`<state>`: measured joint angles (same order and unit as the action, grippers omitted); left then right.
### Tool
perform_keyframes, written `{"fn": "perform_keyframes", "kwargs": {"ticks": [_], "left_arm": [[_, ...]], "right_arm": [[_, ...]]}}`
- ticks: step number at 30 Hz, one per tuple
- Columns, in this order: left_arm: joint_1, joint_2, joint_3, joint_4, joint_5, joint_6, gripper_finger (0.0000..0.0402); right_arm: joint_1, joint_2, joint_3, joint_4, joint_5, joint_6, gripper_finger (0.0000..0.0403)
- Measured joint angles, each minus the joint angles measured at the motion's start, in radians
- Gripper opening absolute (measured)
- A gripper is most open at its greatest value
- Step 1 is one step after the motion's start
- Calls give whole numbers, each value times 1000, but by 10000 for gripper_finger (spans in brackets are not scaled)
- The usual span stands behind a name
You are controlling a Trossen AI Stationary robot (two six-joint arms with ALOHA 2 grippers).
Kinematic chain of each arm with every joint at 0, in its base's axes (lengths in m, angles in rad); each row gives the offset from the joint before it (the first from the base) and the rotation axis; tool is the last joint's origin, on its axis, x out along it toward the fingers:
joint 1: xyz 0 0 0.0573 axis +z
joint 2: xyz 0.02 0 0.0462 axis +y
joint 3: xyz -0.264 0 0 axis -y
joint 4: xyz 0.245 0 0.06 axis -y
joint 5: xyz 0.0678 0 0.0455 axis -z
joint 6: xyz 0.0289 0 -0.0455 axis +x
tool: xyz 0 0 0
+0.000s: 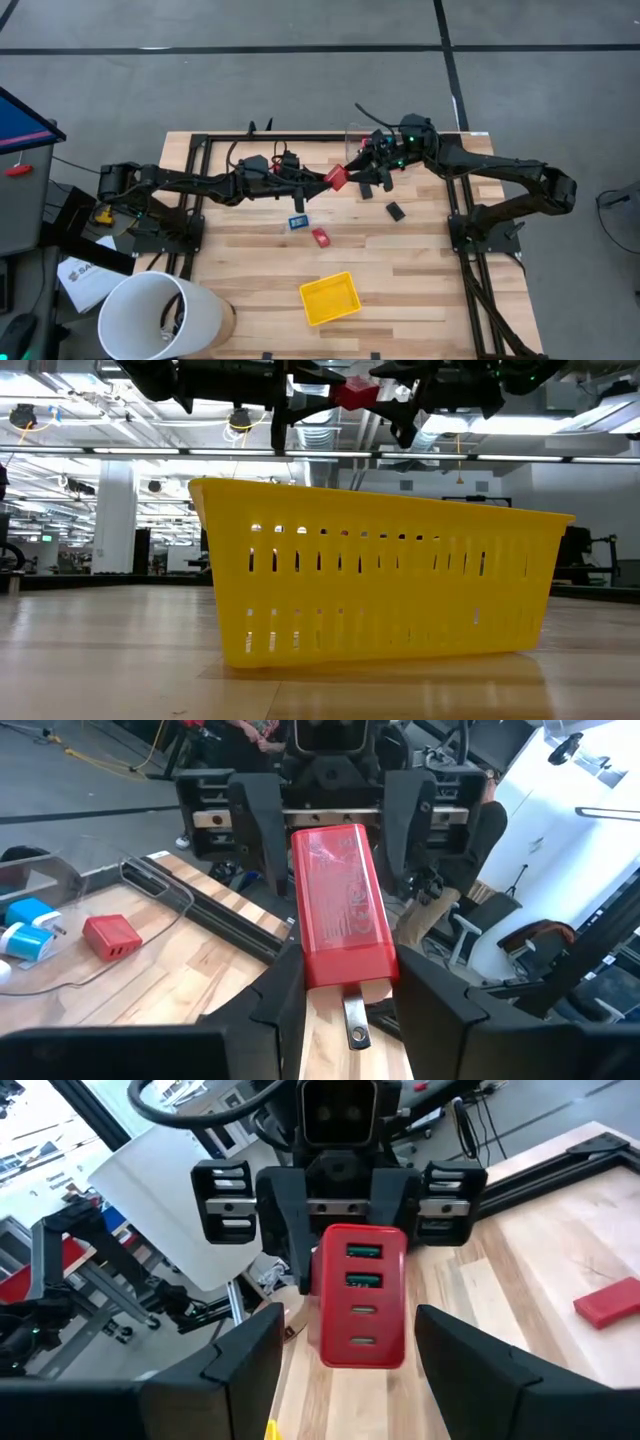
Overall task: Pick & Place Office items
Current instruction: Put the red charger adapter into the transparent bin
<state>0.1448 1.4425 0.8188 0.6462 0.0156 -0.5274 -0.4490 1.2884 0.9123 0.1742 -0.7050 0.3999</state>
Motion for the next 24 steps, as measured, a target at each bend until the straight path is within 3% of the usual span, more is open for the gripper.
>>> {"fn": "perform_keyframes", "kwargs": {"ticks": [11, 24], "left_arm": [[7, 0, 0, 12, 4, 0, 114], [7, 0, 0, 44, 10, 16, 114]], "right_arm": [[41, 0, 0, 33, 30, 7, 210], [62, 9, 1, 47, 32, 4, 122]]}}
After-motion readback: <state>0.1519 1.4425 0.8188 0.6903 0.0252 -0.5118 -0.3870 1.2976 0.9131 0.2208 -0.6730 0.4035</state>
